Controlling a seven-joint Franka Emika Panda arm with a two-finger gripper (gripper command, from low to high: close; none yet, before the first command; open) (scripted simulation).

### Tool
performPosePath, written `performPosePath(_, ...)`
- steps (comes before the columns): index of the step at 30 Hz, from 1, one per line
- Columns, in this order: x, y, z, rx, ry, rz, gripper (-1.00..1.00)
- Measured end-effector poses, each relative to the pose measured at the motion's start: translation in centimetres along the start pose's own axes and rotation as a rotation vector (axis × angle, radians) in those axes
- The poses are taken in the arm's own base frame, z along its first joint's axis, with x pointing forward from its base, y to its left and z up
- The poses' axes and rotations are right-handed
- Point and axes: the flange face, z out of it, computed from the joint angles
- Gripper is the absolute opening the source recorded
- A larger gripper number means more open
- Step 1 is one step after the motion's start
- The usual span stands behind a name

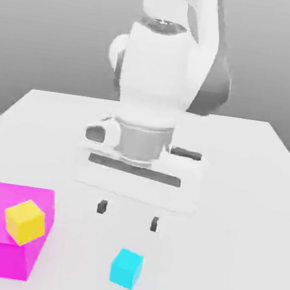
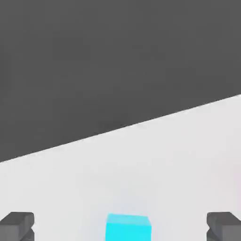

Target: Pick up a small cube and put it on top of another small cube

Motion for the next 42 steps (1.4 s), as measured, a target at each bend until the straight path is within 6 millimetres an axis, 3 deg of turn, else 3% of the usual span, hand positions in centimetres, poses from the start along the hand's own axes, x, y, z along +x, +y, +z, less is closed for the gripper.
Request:
performPosePath(2,-1.0,1.3,3.3,-0.040,-0.038,0.021,0.00)
performPosePath(7,-1.7,2.0,9.3,-0.057,-0.056,0.032,0.00)
performPosePath(8,-1.7,2.2,10.4,-0.058,-0.055,0.032,-1.00)
performPosePath(14,-1.8,2.2,10.9,-0.058,-0.055,0.032,-1.00)
performPosePath(16,-1.7,2.1,9.9,-0.057,-0.056,0.032,-1.00)
performPosePath(21,-1.1,1.9,5.0,-0.059,-0.053,0.056,-1.00)
performPosePath(26,4.4,2.7,1.2,-0.067,-0.040,0.384,-1.00)
performPosePath(31,10.2,4.8,-2.7,-0.073,-0.028,0.759,-1.00)
performPosePath(37,16.0,8.1,-7.8,-0.081,-0.014,1.191,-1.00)
performPosePath(39,16.9,8.8,-7.7,-0.083,-0.010,1.276,-1.00)
performPosePath(42,16.8,9.1,-3.8,-0.084,-0.009,1.297,-1.00)
